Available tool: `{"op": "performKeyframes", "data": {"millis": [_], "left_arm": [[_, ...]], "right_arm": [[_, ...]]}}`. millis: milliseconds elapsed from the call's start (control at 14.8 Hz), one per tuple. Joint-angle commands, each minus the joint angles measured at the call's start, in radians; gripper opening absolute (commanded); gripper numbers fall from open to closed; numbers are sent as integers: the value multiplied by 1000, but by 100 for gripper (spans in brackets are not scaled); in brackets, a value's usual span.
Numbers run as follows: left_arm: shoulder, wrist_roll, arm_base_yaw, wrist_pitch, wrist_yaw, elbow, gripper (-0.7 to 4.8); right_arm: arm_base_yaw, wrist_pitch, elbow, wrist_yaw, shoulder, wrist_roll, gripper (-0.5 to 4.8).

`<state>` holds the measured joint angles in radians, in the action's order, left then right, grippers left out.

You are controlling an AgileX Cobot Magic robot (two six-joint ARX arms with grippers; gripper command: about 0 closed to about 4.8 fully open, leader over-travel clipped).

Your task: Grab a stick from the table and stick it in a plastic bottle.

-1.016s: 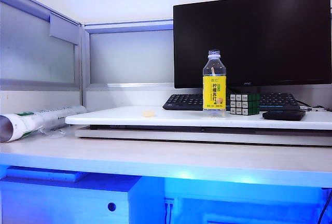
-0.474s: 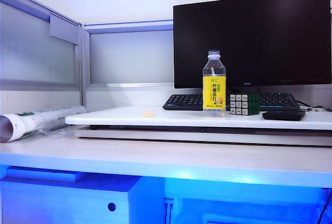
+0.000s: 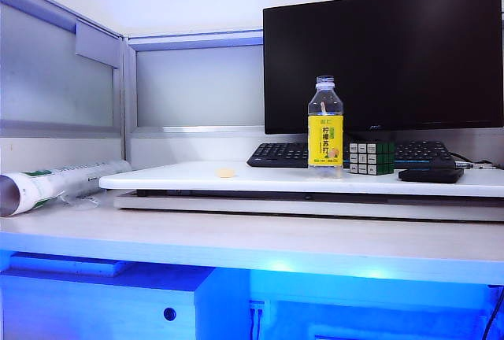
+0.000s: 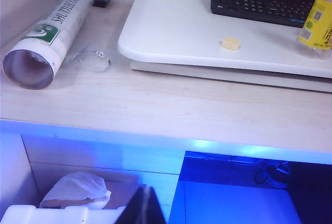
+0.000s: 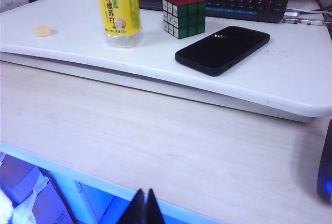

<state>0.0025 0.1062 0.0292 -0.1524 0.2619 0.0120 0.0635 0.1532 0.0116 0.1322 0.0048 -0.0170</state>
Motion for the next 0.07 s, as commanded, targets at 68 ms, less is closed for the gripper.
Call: {"op": "performKeyframes", "data": {"millis": [68], "left_arm": [[0, 2, 0, -7, 5, 1, -4]], "right_arm": [[0, -19, -5, 0, 0, 3, -3]]}}
